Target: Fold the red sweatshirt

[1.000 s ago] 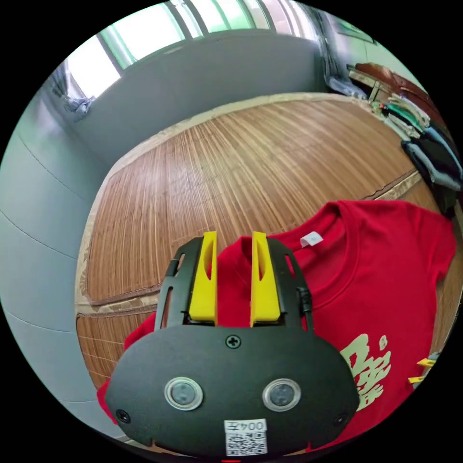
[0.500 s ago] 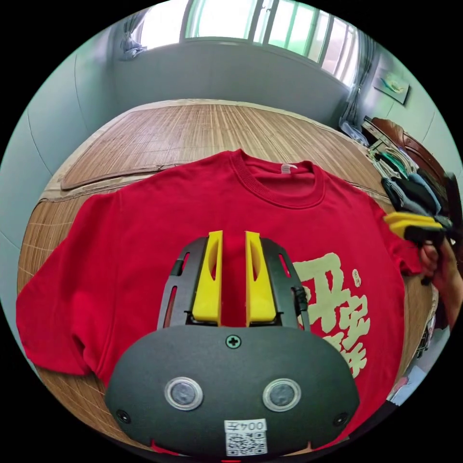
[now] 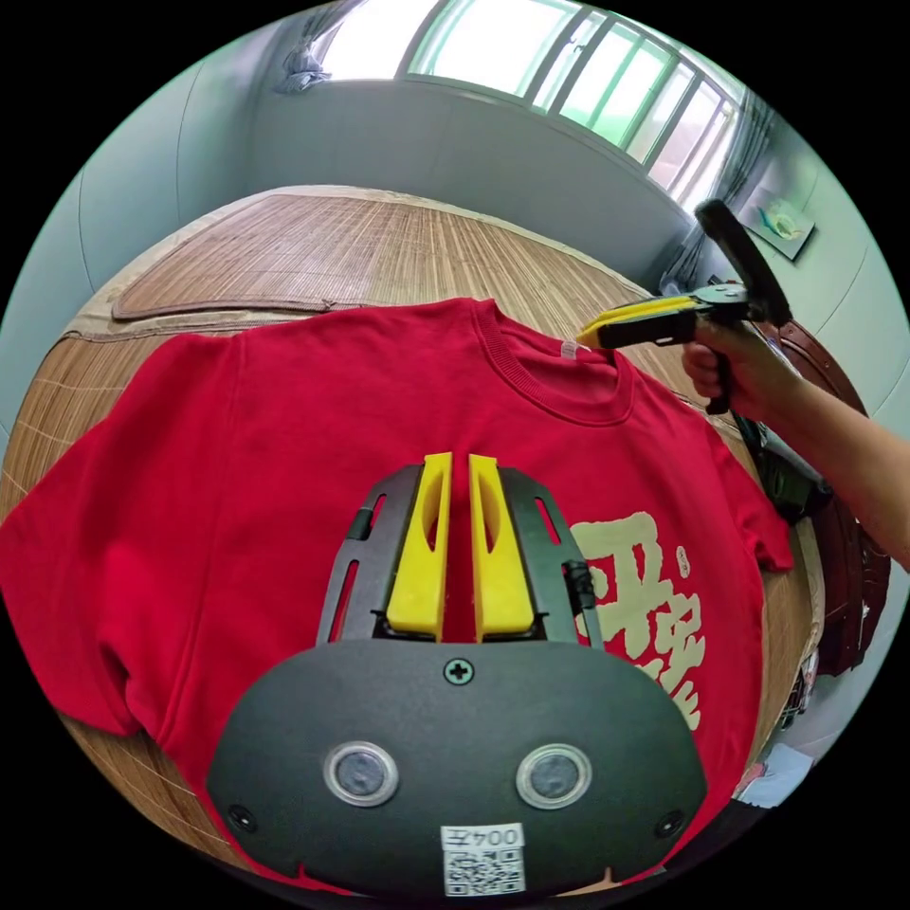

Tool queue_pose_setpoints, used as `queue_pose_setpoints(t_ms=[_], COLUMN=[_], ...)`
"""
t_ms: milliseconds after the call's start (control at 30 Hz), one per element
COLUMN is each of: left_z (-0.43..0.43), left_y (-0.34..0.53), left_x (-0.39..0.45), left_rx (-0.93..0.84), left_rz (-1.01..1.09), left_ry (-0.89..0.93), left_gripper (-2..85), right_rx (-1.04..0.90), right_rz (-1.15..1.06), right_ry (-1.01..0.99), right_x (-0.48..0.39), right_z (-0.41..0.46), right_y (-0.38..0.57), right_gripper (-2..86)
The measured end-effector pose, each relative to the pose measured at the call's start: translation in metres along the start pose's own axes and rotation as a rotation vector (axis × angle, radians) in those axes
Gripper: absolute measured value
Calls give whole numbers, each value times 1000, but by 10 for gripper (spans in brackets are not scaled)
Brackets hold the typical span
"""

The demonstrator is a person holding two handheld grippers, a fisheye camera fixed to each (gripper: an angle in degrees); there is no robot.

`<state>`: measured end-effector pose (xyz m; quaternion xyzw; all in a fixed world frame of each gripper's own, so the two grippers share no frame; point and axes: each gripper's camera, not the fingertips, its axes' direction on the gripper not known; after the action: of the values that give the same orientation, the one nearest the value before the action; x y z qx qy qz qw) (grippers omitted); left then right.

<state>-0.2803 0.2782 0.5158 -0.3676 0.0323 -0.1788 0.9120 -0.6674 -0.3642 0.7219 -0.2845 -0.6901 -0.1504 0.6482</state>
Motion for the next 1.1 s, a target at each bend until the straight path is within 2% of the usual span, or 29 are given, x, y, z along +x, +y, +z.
queue_pose_setpoints(t_ms=[267,533,667,900,1033,1100], left_z=[5,9,11,14,15,16], left_y=[-4,-9,-11,-15,-17,-18], left_x=[-9,-14,-14,-14,-12,-11], left_rx=[2,4,6,5,5,5], left_rz=[-4,-7,-5,-7,-6,-6], left_ry=[8,11,7,7,5,4], left_gripper=[22,24,25,28,29,29], right_rx=[-130,-130,-77,-74,56,64], right_rz=[-90,-171,-132,-21,167,219], right_ry=[-65,93,185,34,-118,-133], right_x=[5,-31,-30,-12,36,47], right_z=[15,3,-9,-10,-50,-52], right_y=[-27,-19,-19,-17,14,26], right_gripper=[101,15,4,40,85,96])
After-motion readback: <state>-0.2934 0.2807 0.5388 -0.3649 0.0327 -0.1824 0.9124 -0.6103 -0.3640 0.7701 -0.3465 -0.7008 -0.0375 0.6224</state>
